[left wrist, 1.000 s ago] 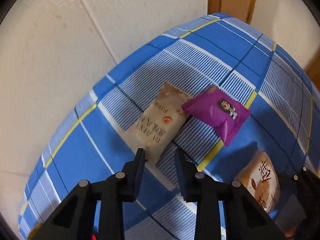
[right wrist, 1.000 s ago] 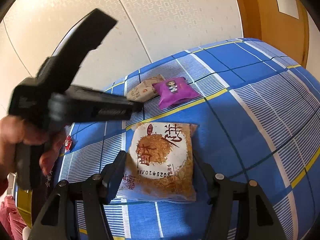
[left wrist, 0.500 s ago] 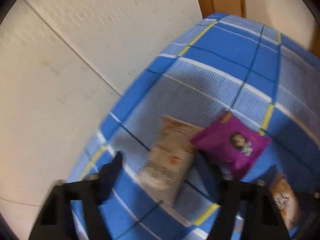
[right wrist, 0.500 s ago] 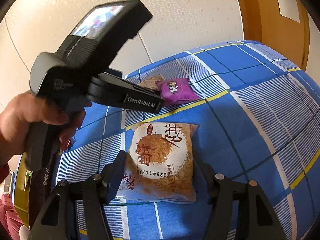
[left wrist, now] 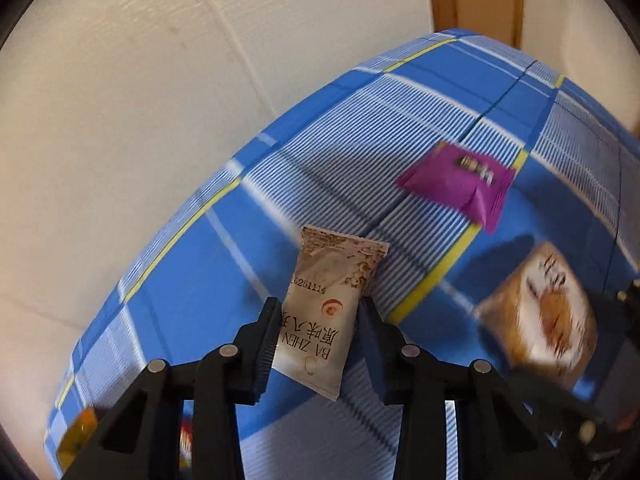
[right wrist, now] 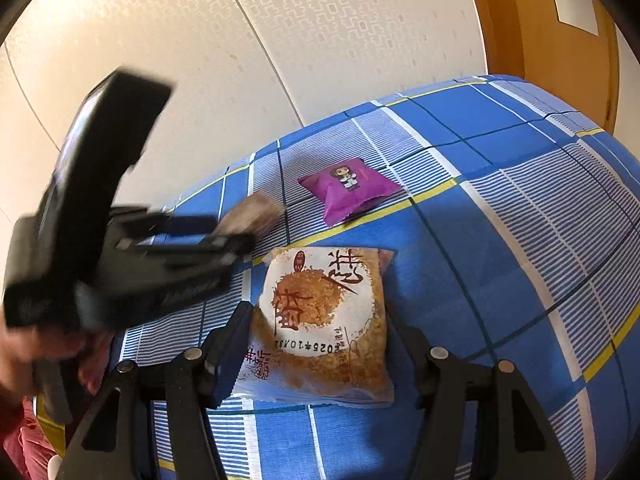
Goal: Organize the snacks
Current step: 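Carry the white pack into the gold tray and open the left tool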
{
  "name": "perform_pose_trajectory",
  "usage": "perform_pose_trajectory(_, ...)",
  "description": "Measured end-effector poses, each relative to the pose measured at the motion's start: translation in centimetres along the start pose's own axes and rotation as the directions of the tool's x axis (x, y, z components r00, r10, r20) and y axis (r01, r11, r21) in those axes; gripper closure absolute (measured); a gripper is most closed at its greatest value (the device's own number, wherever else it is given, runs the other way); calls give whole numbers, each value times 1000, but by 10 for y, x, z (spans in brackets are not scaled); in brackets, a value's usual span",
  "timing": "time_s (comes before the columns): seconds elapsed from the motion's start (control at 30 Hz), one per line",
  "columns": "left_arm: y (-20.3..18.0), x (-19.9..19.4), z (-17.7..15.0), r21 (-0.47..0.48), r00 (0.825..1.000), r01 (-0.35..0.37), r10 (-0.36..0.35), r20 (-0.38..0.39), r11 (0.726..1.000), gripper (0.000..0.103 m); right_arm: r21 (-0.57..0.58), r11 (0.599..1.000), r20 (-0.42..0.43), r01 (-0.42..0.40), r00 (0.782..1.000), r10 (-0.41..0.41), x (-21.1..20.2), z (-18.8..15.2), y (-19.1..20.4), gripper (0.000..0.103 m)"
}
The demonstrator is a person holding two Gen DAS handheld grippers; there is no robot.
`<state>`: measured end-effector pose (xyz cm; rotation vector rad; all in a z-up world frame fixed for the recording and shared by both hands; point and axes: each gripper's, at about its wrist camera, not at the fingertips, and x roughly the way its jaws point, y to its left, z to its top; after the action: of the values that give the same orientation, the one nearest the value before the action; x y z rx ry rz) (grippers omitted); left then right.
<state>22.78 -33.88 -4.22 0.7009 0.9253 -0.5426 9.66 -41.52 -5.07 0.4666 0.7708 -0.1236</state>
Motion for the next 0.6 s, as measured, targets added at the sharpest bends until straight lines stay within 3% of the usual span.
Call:
perform_pose_trajectory(0.23, 7, -10, -24, -138, 998, -59, 58, -12, 989, 70, -37, 999, 12, 39, 999, -38, 0, -2, 6, 39)
perform_pose_trajectory(0.6, 10, -37, -64, -278, 999, 32, -23, 33, 960, 74, -69, 994, 21, 88, 996, -87, 0, -3, 10, 39)
